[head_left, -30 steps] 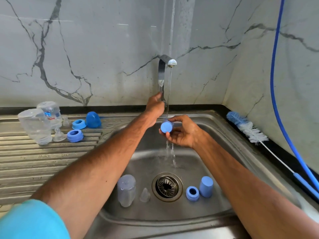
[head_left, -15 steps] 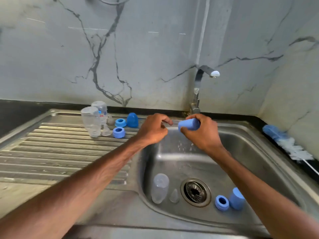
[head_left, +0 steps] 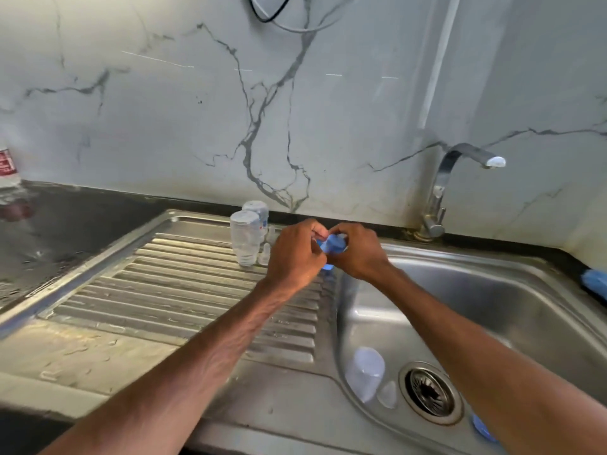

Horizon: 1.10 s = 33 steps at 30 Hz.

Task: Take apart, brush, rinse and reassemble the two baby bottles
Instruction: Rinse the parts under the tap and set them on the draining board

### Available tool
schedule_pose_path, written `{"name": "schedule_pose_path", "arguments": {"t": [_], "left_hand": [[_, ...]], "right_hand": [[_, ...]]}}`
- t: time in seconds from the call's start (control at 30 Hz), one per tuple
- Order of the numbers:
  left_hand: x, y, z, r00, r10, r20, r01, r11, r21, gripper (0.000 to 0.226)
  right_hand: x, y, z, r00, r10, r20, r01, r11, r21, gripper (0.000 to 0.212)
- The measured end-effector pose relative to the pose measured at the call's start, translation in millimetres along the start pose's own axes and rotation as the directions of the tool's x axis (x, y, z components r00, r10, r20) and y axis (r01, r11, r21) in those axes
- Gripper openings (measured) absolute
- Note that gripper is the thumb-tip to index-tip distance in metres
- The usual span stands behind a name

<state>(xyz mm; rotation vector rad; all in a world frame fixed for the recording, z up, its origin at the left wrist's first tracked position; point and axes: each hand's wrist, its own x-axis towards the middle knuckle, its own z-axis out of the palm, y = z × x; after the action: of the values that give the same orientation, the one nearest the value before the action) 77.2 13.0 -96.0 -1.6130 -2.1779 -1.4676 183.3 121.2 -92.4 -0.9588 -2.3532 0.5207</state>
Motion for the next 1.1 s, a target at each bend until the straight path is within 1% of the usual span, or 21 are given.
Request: {"name": "schedule_pose_path", "arguments": {"t": [0.03, 0.1, 0.27, 0.3, 0.33, 0.43, 0.47, 0.5, 0.53, 0.63, 0.67, 0.7, 0.73, 0.77, 0.8, 0.83, 0.87, 0.93, 0.97, 1.03, 1.1], "left_hand": [[0, -3, 0, 1.0, -0.013, -0.013, 0.013, 1.0, 0.005, 0.033], [1, -7, 0, 0.998, -0.033, -0.046, 0.034, 0.999, 0.009, 0.037], [2, -9, 2, 0.995, -0.026, -0.092, 0.03, 0.999, 0.034, 0.035], [1, -10, 3, 0.995, -0.024, -0.099, 0.028, 0.999, 0.04, 0.037], [0, -10, 4, 0.994, -0.018, -0.104, 0.023, 0.999, 0.049, 0.039], [-4, -8, 7, 0.992, 0.024, -0.123, -0.014, 0.997, 0.082, 0.041], [-5, -7, 8, 0.991, 0.048, -0.122, -0.038, 0.996, 0.086, 0.042], [-6, -5, 9, 0.991, 0.077, -0.113, -0.067, 0.994, 0.087, 0.043], [-8, -3, 11, 0.989, 0.104, -0.102, -0.095, 0.992, 0.088, 0.042], [-16, 6, 19, 0.985, 0.162, -0.054, -0.156, 0.983, 0.102, 0.037], [-20, 10, 24, 0.985, 0.172, -0.021, -0.169, 0.98, 0.101, 0.036], [-23, 15, 28, 0.983, 0.181, 0.021, -0.182, 0.979, 0.095, 0.034], [-27, 19, 33, 0.978, 0.197, 0.068, -0.202, 0.976, 0.082, 0.032], [-30, 23, 38, 0.97, 0.216, 0.11, -0.225, 0.972, 0.067, 0.03], [-32, 26, 41, 0.962, 0.235, 0.14, -0.245, 0.968, 0.057, 0.029], [-33, 29, 45, 0.955, 0.249, 0.163, -0.26, 0.964, 0.05, 0.029], [-34, 29, 48, 0.949, 0.258, 0.18, -0.271, 0.961, 0.05, 0.028], [-35, 28, 51, 0.942, 0.264, 0.206, -0.281, 0.958, 0.055, 0.028], [-36, 27, 51, 0.939, 0.263, 0.22, -0.281, 0.958, 0.056, 0.028], [-37, 23, 52, 0.934, 0.256, 0.249, -0.277, 0.959, 0.053, 0.026], [-37, 19, 52, 0.931, 0.247, 0.267, -0.269, 0.962, 0.048, 0.025]], "right_hand": [[3, 0, 6, 0.999, 0.024, 0.022, -0.024, 1.0, -0.014, 0.045], [6, -1, 16, 0.997, 0.066, 0.03, -0.065, 0.998, -0.012, 0.045], [11, -7, 30, 0.999, 0.036, -0.017, -0.035, 0.998, 0.051, 0.036], [11, -7, 32, 0.999, 0.041, -0.011, -0.04, 0.997, 0.062, 0.038], [11, -7, 32, 0.999, 0.052, -0.001, -0.051, 0.996, 0.073, 0.044], [6, -1, 24, 0.996, 0.076, 0.038, -0.078, 0.995, 0.057, 0.071], [4, 4, 18, 0.996, 0.079, 0.045, -0.081, 0.996, 0.039, 0.077], [-1, 11, 9, 0.996, 0.084, 0.044, -0.085, 0.996, 0.017, 0.078], [-7, 19, 0, 0.996, 0.086, 0.035, -0.086, 0.996, 0.0, 0.074], [-34, 46, -28, 0.995, 0.102, 0.015, -0.102, 0.995, -0.008, 0.048], [-44, 54, -37, 0.994, 0.102, 0.043, -0.101, 0.994, -0.028, 0.04], [-53, 61, -44, 0.988, 0.097, 0.117, -0.091, 0.994, -0.062, 0.035], [-61, 67, -48, 0.967, 0.093, 0.236, -0.07, 0.992, -0.102, 0.035], [-71, 70, -50, 0.922, 0.093, 0.375, -0.043, 0.989, -0.141, 0.039], [-79, 72, -47, 0.859, 0.105, 0.501, -0.017, 0.984, -0.177, 0.048], [-88, 73, -43, 0.799, 0.126, 0.587, 0.002, 0.977, -0.213, 0.06], [-95, 73, -36, 0.757, 0.14, 0.638, 0.023, 0.97, -0.24, 0.072], [-103, 69, -18, 0.712, 0.157, 0.684, 0.05, 0.961, -0.272, 0.09], [-103, 66, -10, 0.688, 0.161, 0.708, 0.054, 0.961, -0.271, 0.095], [-100, 58, 1, 0.631, 0.164, 0.759, 0.003, 0.977, -0.214, 0.095], [-95, 55, 6, 0.593, 0.176, 0.786, -0.089, 0.984, -0.153, 0.084]]}}
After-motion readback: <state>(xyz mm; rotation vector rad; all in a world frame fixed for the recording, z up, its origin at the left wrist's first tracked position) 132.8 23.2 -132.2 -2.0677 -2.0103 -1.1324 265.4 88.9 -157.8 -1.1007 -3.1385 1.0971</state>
